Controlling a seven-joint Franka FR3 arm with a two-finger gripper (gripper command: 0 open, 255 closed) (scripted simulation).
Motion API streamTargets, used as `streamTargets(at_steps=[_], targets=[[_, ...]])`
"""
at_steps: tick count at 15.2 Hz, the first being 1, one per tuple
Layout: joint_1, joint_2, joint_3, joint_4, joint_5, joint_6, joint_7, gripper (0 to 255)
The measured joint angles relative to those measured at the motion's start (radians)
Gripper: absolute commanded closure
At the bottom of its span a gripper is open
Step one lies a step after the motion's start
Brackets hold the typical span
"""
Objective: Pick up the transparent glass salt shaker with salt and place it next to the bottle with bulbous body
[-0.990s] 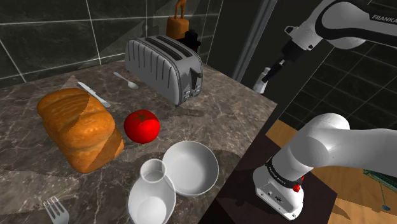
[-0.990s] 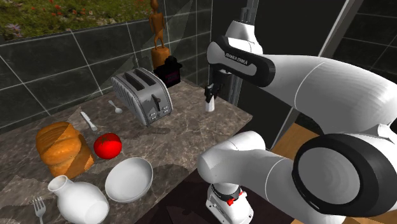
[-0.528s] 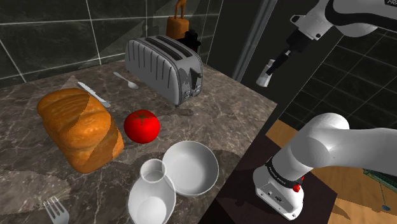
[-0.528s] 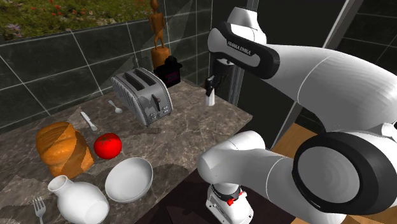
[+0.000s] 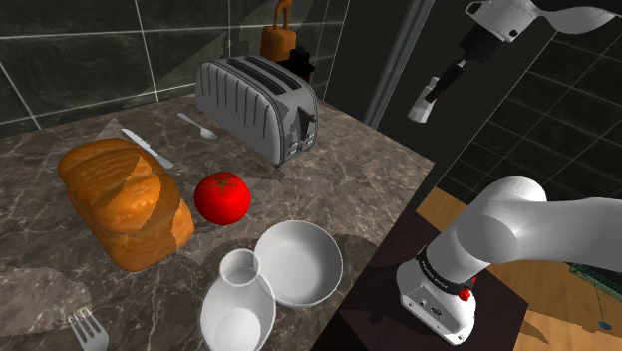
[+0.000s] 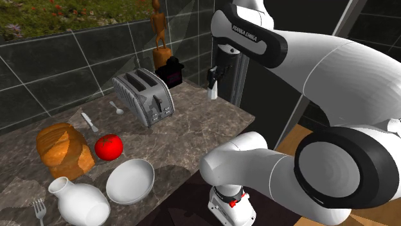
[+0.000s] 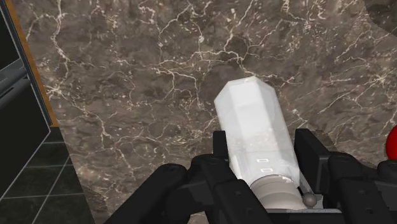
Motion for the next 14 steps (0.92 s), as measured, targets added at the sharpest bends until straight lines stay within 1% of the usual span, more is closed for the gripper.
streamTargets(at_steps=[14], targets=[[0.028, 0.066, 0.028, 0.219, 0.032, -0.15, 0.023, 255]])
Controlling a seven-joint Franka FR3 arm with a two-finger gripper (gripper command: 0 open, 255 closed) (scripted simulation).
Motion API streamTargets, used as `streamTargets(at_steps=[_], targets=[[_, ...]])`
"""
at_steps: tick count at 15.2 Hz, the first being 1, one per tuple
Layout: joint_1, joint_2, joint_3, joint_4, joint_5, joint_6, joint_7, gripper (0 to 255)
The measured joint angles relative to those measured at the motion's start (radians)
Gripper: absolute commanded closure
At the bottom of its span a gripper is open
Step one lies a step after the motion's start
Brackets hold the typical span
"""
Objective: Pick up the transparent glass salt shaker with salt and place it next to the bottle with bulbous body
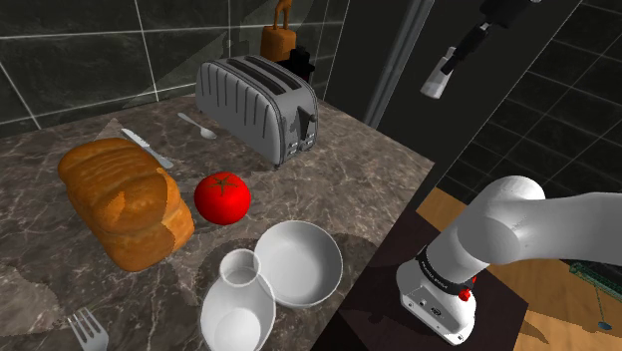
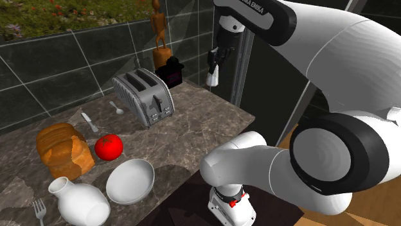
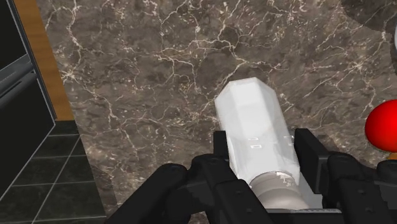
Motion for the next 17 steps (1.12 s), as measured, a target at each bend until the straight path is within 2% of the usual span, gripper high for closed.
streamTargets(at_steps=[5, 11, 17], targets=[[0.012, -0.024, 0.094, -0.021, 0.054, -0.001, 0.088, 255], [0.037, -0.062, 0.248, -0.077, 0.146, 0.029, 0.231, 255], [0.069, -0.049, 0.395, -0.075, 0.237, 0.062, 0.367, 255]])
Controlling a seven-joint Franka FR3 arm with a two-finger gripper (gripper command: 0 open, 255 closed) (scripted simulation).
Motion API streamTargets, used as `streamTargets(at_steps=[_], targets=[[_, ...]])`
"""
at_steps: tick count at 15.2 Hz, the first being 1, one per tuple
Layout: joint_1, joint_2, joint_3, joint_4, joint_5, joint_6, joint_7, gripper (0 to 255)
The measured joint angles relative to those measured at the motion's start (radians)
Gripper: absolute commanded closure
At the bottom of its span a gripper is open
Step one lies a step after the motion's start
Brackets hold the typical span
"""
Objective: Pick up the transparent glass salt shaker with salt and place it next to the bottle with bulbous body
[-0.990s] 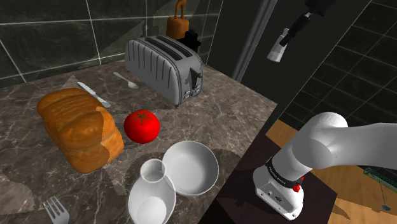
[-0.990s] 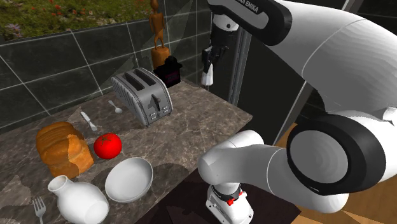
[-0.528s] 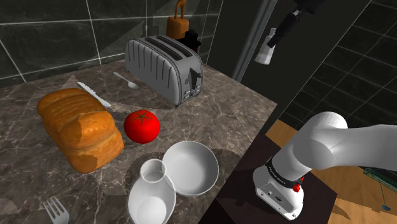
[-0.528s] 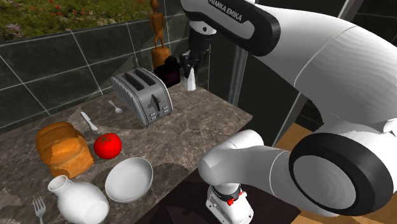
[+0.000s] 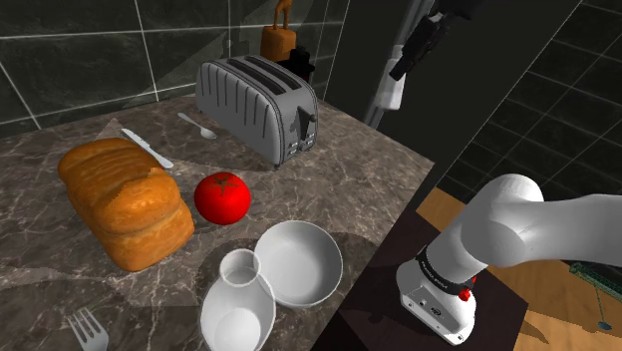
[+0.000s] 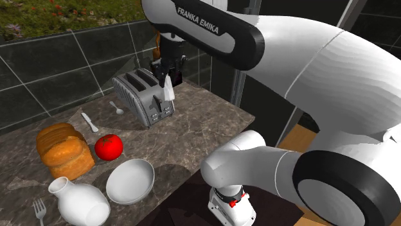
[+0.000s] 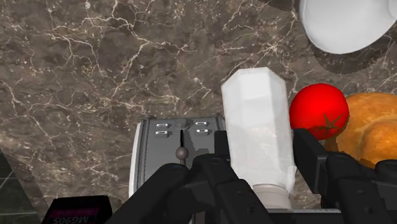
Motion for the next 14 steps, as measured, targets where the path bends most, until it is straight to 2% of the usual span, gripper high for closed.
streamTargets(at_steps=[5, 14], targets=[[0.022, 0.04, 0.12, 0.014, 0.067, 0.048, 0.106, 255], [0.03, 0.195, 0.349, 0.156, 0.146, 0.118, 0.312, 255]])
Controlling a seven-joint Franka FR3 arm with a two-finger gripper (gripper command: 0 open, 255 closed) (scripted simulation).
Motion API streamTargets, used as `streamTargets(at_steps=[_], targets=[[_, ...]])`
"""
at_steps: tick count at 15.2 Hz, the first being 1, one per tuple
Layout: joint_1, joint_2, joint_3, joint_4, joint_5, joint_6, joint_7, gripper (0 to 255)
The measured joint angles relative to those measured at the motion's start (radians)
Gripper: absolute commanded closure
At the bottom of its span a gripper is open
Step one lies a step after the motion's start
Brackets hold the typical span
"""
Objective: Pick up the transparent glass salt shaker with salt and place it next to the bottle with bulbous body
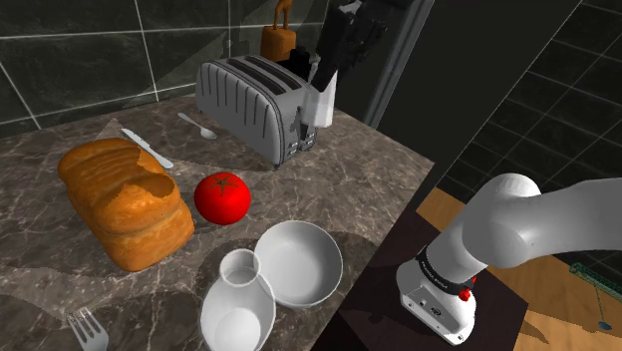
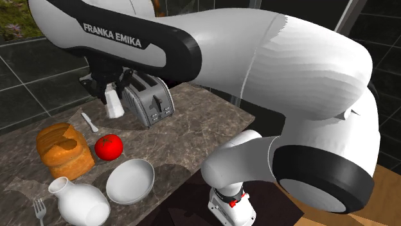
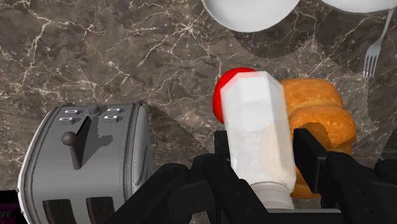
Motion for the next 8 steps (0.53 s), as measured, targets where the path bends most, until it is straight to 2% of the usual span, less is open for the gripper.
streamTargets(at_steps=[8], targets=[[-0.043, 0.191, 0.222, 0.18, -0.01, 0.066, 0.19, 255]])
